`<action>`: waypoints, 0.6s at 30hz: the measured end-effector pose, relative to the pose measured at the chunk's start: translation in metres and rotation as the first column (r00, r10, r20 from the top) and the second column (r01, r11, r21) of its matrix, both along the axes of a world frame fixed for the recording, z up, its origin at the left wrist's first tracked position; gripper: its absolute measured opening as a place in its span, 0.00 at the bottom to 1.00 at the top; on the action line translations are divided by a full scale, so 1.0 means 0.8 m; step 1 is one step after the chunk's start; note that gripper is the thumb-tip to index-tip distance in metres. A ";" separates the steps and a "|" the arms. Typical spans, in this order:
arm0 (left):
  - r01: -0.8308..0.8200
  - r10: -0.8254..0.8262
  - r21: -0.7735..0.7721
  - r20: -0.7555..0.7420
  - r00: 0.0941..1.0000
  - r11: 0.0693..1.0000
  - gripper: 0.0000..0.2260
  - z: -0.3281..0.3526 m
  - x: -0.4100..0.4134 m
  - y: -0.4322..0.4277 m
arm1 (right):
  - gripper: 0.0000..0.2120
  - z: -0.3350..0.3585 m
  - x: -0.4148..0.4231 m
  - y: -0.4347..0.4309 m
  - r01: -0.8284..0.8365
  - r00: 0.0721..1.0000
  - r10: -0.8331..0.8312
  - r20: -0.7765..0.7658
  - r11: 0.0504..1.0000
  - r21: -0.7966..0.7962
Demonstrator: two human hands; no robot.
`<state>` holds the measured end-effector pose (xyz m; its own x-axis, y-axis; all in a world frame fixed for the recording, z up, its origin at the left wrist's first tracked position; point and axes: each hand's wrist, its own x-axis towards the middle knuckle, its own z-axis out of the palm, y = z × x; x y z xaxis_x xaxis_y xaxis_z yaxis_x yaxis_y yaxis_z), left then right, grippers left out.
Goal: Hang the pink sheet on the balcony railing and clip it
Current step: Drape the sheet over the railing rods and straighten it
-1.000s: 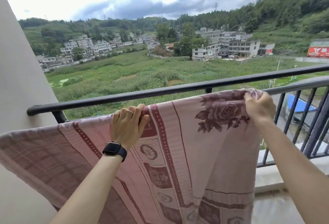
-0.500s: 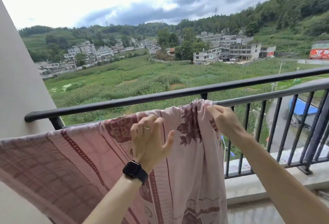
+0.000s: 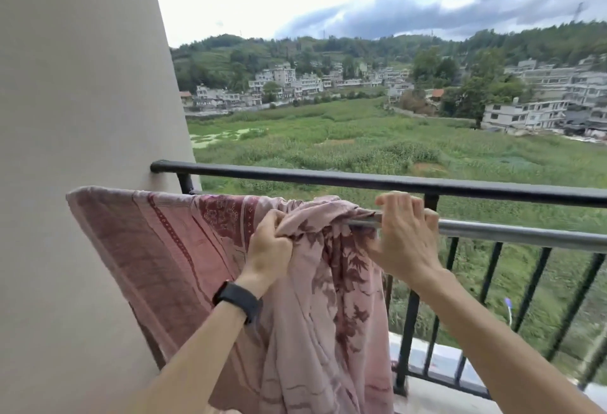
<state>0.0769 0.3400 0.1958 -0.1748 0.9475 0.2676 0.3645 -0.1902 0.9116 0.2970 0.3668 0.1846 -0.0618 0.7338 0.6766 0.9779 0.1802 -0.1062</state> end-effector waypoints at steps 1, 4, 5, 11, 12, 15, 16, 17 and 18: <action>0.030 -0.030 -0.019 0.028 0.999 0.999 0.15 0.015 -0.008 0.003 | 0.31 0.007 -0.003 0.008 0.019 1.000 -0.019 -0.001 0.995 -0.095; 0.098 -0.090 -0.072 0.104 0.991 0.993 0.13 0.060 -0.033 0.009 | 0.26 0.046 -0.014 0.027 -0.047 0.995 0.080 0.066 0.916 -0.399; 0.107 -0.101 -0.086 0.072 0.992 0.991 0.14 0.071 -0.041 0.011 | 0.23 0.059 -0.018 0.033 -0.126 0.983 0.176 0.055 0.860 -0.494; -0.120 0.098 0.062 -0.941 0.323 0.991 0.29 0.071 -0.061 0.006 | 0.14 0.105 -0.037 0.073 -0.485 0.857 0.466 -0.221 0.584 -0.650; -0.114 0.165 0.136 -0.940 0.298 0.984 0.27 0.072 -0.069 0.009 | 0.13 0.112 -0.042 0.081 -0.473 0.860 0.477 -0.183 0.609 -0.636; -0.197 0.200 0.127 -0.887 0.417 0.972 0.19 0.098 -0.106 0.014 | 0.05 0.135 -0.060 0.105 -0.484 0.868 0.466 -0.171 0.720 -0.498; -0.237 0.169 0.048 -0.838 0.519 0.970 0.16 0.107 -0.119 0.016 | 0.08 0.142 -0.071 0.113 -0.466 0.882 0.445 -0.155 0.775 -0.428; -0.230 0.135 -0.021 -0.758 0.639 0.973 0.14 0.117 -0.130 0.017 | 0.12 0.147 -0.085 0.124 -0.429 0.902 0.412 -0.127 0.830 -0.355; -0.197 0.114 -0.052 -0.661 0.741 0.979 0.12 0.125 -0.141 0.020 | 0.16 0.151 -0.101 0.134 -0.395 0.918 0.379 -0.113 0.876 -0.275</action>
<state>-0.0363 0.3558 0.2958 -0.1445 0.9528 0.2670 0.8925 0.0089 0.4510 0.2159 0.4744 0.3054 -0.3506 0.8206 0.4513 0.8275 0.4971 -0.2610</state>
